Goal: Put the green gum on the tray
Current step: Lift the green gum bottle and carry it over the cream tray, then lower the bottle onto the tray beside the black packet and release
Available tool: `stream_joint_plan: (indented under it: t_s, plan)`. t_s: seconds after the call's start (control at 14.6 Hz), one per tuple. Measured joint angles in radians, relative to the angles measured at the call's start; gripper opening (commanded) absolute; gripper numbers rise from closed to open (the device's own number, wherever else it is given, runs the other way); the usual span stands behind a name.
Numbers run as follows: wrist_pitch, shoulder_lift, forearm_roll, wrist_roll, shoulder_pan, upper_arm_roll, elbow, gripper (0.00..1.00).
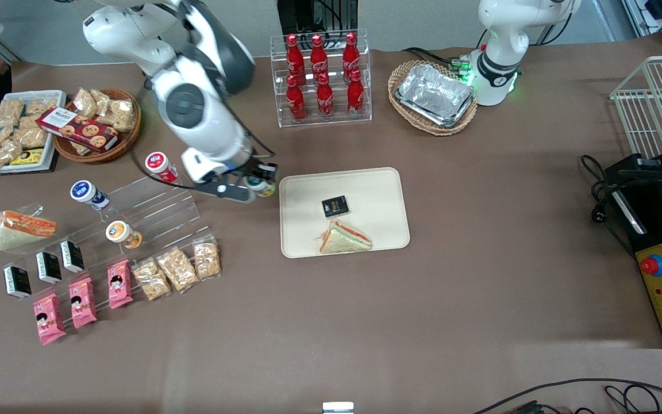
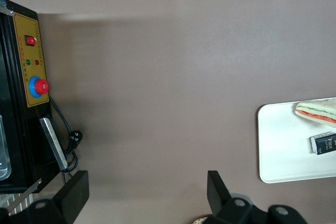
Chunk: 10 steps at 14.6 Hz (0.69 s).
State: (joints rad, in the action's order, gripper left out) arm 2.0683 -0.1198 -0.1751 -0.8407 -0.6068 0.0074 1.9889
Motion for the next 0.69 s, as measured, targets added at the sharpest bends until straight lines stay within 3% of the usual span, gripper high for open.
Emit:
stream_joint_plan:
  t_s: [0.41, 0.69]
  plan:
    - [0.345, -0.095, 0.000, -0.113, -0.109, -0.001, 0.185, 0.17]
    - [0.464, -0.158, 0.000, -0.187, -0.175, -0.002, 0.222, 0.17]
